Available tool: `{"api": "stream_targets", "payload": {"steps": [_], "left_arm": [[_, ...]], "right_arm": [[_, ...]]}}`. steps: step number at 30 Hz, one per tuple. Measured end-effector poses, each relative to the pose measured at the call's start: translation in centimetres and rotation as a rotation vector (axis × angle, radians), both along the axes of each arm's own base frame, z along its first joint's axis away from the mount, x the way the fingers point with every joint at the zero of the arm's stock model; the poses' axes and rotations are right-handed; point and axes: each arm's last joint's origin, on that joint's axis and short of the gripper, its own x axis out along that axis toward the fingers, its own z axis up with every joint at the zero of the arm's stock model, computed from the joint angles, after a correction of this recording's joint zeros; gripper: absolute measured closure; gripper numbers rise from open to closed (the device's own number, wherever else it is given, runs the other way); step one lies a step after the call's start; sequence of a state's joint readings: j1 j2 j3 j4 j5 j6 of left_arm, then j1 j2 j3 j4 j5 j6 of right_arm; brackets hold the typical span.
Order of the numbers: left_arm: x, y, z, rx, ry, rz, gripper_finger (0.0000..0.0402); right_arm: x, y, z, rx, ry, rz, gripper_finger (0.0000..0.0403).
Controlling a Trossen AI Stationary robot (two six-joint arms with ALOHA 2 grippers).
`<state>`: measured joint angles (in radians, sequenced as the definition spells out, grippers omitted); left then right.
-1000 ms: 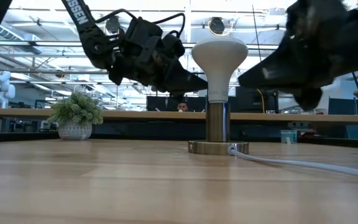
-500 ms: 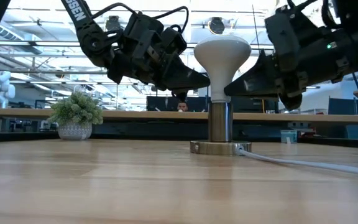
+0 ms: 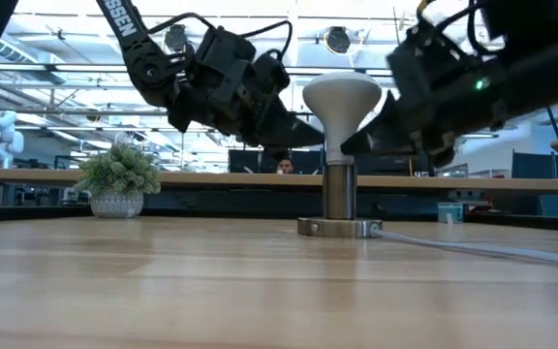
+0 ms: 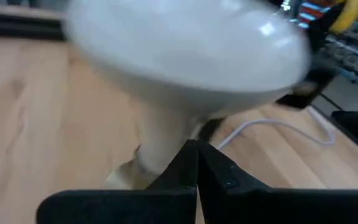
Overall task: Screw lightbulb
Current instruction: Remove the light bulb from the lamp
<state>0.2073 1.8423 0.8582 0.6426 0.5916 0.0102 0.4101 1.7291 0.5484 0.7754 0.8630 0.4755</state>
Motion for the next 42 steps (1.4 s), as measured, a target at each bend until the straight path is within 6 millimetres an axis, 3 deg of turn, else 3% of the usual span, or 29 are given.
{"api": "stream_targets", "payload": {"steps": [7,15,24,42], "left_arm": [[-0.5,1.6,-0.5,-0.012,0.054,0.054,0.0402],[0.0,1.5,-0.7,0.118,0.038,0.201,0.0402],[1.6,1.1,-1.6,0.053,0.037,0.100,0.0402],[1.5,1.6,-1.2,-0.012,0.017,0.036,0.0402]], "right_arm": [[-1.2,1.1,2.0,0.010,0.020,0.073,0.0403],[-1.4,-1.0,1.8,0.072,0.106,0.016,0.0403],[-0.8,-1.7,2.0,0.123,0.112,0.108,0.0403],[-0.7,-2.2,2.0,0.081,0.114,0.061,0.0403]]}}
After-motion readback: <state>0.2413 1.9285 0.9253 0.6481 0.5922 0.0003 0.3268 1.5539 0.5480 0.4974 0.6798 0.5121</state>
